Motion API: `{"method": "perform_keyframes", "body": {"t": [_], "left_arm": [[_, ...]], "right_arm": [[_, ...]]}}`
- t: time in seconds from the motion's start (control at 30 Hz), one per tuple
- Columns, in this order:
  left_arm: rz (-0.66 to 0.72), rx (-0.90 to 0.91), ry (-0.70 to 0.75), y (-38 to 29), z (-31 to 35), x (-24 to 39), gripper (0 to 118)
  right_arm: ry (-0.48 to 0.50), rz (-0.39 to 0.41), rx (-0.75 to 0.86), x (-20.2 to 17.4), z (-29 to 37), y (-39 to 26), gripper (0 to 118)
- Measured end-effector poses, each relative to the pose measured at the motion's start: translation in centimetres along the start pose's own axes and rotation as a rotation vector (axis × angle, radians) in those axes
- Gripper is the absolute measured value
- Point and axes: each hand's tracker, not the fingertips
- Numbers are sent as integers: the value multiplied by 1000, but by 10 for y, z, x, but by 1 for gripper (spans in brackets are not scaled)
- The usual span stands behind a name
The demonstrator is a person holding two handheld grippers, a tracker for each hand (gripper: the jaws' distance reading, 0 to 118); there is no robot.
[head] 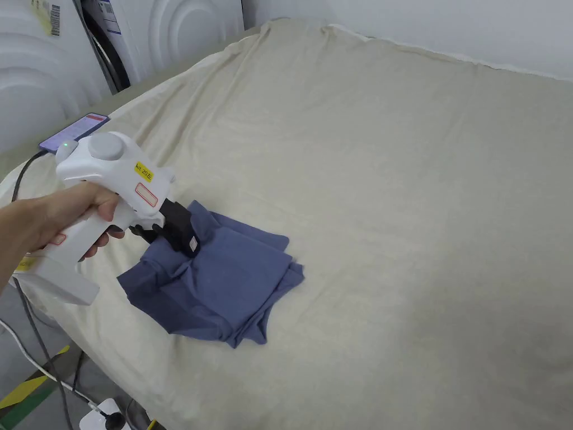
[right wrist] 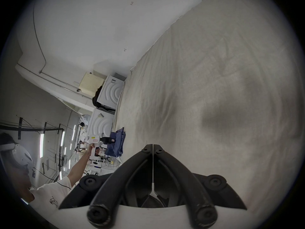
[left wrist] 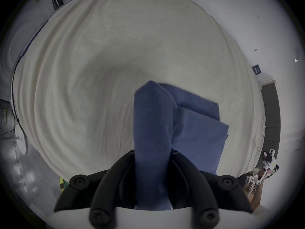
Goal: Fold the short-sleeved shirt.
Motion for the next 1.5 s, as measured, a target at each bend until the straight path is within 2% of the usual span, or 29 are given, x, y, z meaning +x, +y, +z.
{"method": "perform_keyframes", "body": {"t": [0.03, 0.07, 0.1, 0.13, 0.2, 0.23, 0.3, 0.33, 0.37, 0.4, 0.43, 0.47, 0.5, 0.53, 0.6, 0.67, 0.73, 0.8, 0.87, 0.93, 1.07, 1.13, 1.2, 1.5], "left_arm": [[-37, -14, 42, -1, -2, 5, 25], [-58, -8, 58, -2, -1, 6, 45], [-65, -5, 85, -9, 2, 15, 91], [-86, 25, 141, -13, 4, 19, 117], [-111, 78, 206, -21, 11, 25, 118], [-102, 149, 181, -22, 29, 28, 116], [-54, 241, 222, -30, 50, 42, 112], [-73, 285, 207, -37, 60, 56, 112], [-98, 320, 176, -12, 45, 28, 112], [-116, 336, 160, -9, 44, 39, 110], [-171, 358, 131, -10, 43, 60, 101], [-217, 347, 91, -13, 41, 80, 74], [-245, 377, 52, -39, 54, 146, 0], [-297, 347, -5, -44, 49, 180, 0], [-420, 466, -11, -57, 43, 249, 0], [-475, 530, -55, -73, 34, 323, 0], [-486, 653, -100, -89, 28, 393, 0], [-504, 794, -105, -138, 48, 475, 0], [-487, 925, -62, -158, 56, 528, 0], [-460, 1028, -52, -148, 61, 548, 0], [-486, 1125, -26, -158, 86, 588, 0], [-475, 1186, 5, -162, 95, 599, 0], [-444, 1201, -10, -157, 99, 604, 0], [-501, 1193, -3, -162, 108, 615, 0]], "right_arm": [[0, -6, -1, 1, -1, 0, 0], [-2, -7, -2, 2, -1, 0, 0], [-7, -6, -1, 2, 0, 0, 0], [-11, -6, -2, 1, 0, 0, 0], [-14, -4, -3, 0, 6, -1, 0], [-17, 5, -2, -1, 10, -1, 0], [-14, 22, 7, -2, 23, 3, 0], [-11, 29, 15, -3, 29, 5, 0], [-11, 38, 26, -5, 35, 7, 0], [-21, 55, 41, -15, 39, 8, 0], [-37, 79, 62, -20, 46, 12, 0], [-58, 103, 80, -26, 51, 15, 0], [-95, 143, 97, -34, 56, 19, 0], [-152, 194, 111, -45, 61, 24, 0], [-237, 294, 174, -68, 71, 31, 0], [-365, 390, 252, -97, 81, 39, 0], [-497, 506, 352, -128, 88, 46, 0], [-610, 564, 466, -161, 93, 53, 0], [-655, 653, 576, -187, 101, 60, 0], [-707, 713, 667, -211, 109, 66, 0], [-714, 748, 756, -229, 124, 75, 0], [-756, 749, 794, -234, 126, 78, 0], [-784, 754, 814, -236, 127, 82, 0], [-757, 737, 854, -251, 140, 89, 0]]}}
